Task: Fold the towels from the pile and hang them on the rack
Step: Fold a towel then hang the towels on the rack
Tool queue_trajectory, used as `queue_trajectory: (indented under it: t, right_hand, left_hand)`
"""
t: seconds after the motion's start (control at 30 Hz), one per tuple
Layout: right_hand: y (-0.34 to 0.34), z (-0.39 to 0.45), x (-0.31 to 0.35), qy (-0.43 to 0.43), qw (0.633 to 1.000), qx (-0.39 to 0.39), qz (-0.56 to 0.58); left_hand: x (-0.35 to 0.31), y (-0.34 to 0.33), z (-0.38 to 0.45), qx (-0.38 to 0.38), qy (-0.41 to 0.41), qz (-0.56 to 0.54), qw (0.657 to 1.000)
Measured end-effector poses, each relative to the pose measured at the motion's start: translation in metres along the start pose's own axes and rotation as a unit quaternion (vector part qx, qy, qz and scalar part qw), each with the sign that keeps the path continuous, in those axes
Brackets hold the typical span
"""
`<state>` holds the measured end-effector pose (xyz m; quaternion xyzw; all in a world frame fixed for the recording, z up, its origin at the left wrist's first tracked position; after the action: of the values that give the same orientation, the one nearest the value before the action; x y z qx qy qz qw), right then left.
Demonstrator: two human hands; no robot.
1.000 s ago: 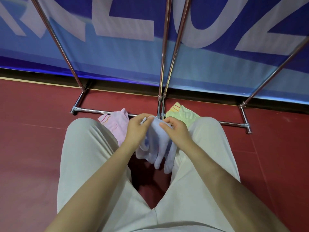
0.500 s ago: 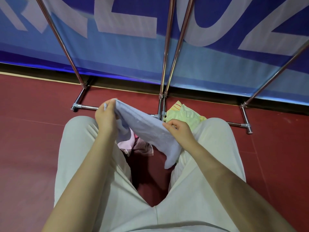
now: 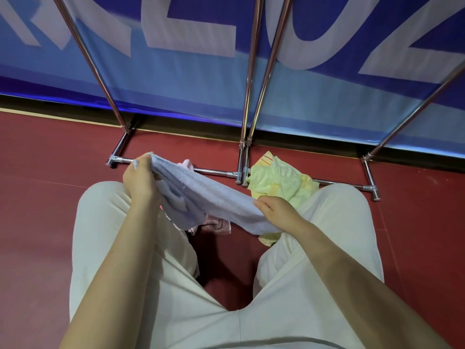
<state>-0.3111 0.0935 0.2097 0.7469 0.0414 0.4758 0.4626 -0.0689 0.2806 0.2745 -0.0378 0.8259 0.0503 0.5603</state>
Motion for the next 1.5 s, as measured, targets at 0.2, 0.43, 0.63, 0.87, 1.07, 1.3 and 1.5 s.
queue_trajectory:
  t: [0.2,0.43,0.63,0.87,1.07,1.3,1.5]
  right_hand:
    - [-0.001,-0.002,-0.018,-0.060,0.998,0.015,-0.027]
    - [0.018,-0.002,0.003,-0.087,0.980,-0.086,0.154]
    - [0.023,-0.015,0.034,-0.051,0.951,-0.106,0.287]
    - [0.016,-0.011,0.058,-0.063,0.927,-0.037,0.368]
    - [0.018,-0.005,0.066,-0.049,0.923,-0.085,0.373]
    - [0.019,-0.004,0.066,-0.008,0.945,-0.169,0.280]
    - [0.010,-0.015,0.083,0.124,0.945,-0.232,0.193]
  left_hand:
    - [0.005,0.013,0.014,-0.035,0.004,0.012,0.999]
    - [0.017,-0.005,0.004,0.043,-0.005,0.074,0.996]
    - [0.035,-0.037,-0.024,0.182,-0.098,0.179,0.962]
    - [0.046,-0.066,-0.072,0.304,-0.140,0.193,0.922]
    - [0.036,-0.065,-0.067,0.220,-0.046,0.110,0.968]
    - [0.030,-0.067,-0.076,0.196,0.115,-0.025,0.974]
    - [0.029,-0.063,-0.089,0.256,0.157,-0.098,0.949]
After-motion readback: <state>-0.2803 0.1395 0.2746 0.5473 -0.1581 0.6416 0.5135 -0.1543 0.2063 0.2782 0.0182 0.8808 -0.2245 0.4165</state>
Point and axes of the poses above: each hand's wrist, its own z-axis towards the middle knuckle, its own y-axis out of the back of the hand, x = y × z, the point moved 4 cm from there along z, towards the middle knuckle, and after that the axes turned 11 degrees about -x, right-handed, at the moved point
